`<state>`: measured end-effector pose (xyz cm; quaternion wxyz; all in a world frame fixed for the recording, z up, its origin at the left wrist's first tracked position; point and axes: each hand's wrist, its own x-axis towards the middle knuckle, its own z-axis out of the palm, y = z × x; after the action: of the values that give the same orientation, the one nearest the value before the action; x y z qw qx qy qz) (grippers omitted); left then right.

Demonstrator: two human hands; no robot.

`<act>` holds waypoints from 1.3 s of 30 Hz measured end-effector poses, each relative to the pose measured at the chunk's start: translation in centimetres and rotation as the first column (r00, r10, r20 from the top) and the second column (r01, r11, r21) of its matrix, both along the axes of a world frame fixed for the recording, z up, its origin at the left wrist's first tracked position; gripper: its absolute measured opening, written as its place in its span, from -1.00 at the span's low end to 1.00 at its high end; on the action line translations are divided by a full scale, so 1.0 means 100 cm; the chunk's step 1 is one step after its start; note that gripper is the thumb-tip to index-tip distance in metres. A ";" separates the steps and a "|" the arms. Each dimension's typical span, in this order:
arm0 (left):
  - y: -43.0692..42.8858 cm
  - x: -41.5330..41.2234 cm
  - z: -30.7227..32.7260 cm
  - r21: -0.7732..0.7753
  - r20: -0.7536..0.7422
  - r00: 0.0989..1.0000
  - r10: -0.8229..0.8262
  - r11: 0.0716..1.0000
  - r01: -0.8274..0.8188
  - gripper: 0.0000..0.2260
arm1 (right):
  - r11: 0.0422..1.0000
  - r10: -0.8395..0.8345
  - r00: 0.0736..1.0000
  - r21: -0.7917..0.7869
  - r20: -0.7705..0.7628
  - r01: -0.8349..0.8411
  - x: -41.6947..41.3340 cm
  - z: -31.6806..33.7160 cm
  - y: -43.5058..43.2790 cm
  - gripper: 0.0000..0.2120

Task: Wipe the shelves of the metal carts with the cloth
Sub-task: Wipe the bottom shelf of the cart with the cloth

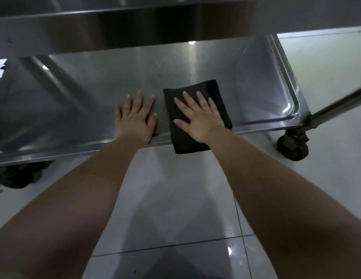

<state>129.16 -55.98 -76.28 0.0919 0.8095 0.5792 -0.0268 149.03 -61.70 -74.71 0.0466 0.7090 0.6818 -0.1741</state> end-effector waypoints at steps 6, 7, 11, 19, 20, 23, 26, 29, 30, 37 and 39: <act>-0.002 0.007 0.000 -0.005 0.001 0.999 0.045 0.999 -0.045 -0.52 | 0.921 -0.389 0.919 0.007 0.062 0.389 0.143 -0.004 -0.039 -0.37; -0.003 0.015 0.002 -0.006 -0.006 0.998 0.064 0.998 -0.064 -0.52 | 0.898 -0.439 0.896 -0.010 0.069 0.440 0.158 -0.003 -0.046 -0.37; -0.019 0.087 0.010 -0.016 -0.014 0.997 -0.073 0.997 0.072 -0.53 | 0.869 -0.494 0.864 0.017 0.099 0.495 0.166 -0.003 -0.056 -0.39; -0.044 0.175 -0.001 -0.048 0.046 0.989 -0.142 0.988 0.144 -0.54 | 0.883 -0.469 0.877 0.073 0.104 0.464 0.165 -0.011 -0.056 -0.40; -0.044 0.174 -0.003 -0.035 0.044 0.988 -0.146 0.988 0.147 -0.53 | 0.883 -0.468 0.877 0.076 0.103 0.463 0.164 -0.011 -0.056 -0.40; -0.045 0.172 -0.005 -0.030 0.032 0.988 -0.148 0.988 0.149 -0.53 | 0.891 -0.453 0.887 0.061 0.090 0.449 0.148 -0.011 -0.060 -0.41; -0.045 0.171 -0.008 -0.013 0.029 0.989 -0.142 0.990 0.143 -0.53 | 0.914 -0.403 0.912 0.096 0.084 0.395 0.125 -0.015 -0.066 -0.42; -0.043 0.170 -0.010 0.003 0.020 0.989 -0.148 0.989 0.148 -0.53 | 0.940 -0.331 0.942 0.111 0.058 0.323 0.136 -0.016 -0.048 -0.43; -0.042 0.170 -0.010 0.002 0.015 0.988 -0.152 0.988 0.152 -0.53 | 0.943 -0.320 0.946 0.113 0.043 0.314 0.147 -0.016 -0.034 -0.43; -0.042 0.171 -0.012 0.032 0.029 0.988 -0.148 0.989 0.147 -0.53 | 0.918 -0.382 0.921 0.142 0.071 0.370 0.216 -0.021 0.083 -0.42; -0.039 0.172 -0.012 0.037 0.040 0.989 -0.145 0.989 0.143 -0.52 | 0.918 -0.383 0.921 0.137 0.067 0.372 0.219 -0.021 0.098 -0.42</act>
<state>146.32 -59.91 -77.45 0.0881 0.8511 0.5175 -0.0063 170.89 -51.92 -76.76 0.0002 0.8361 0.5385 -0.1051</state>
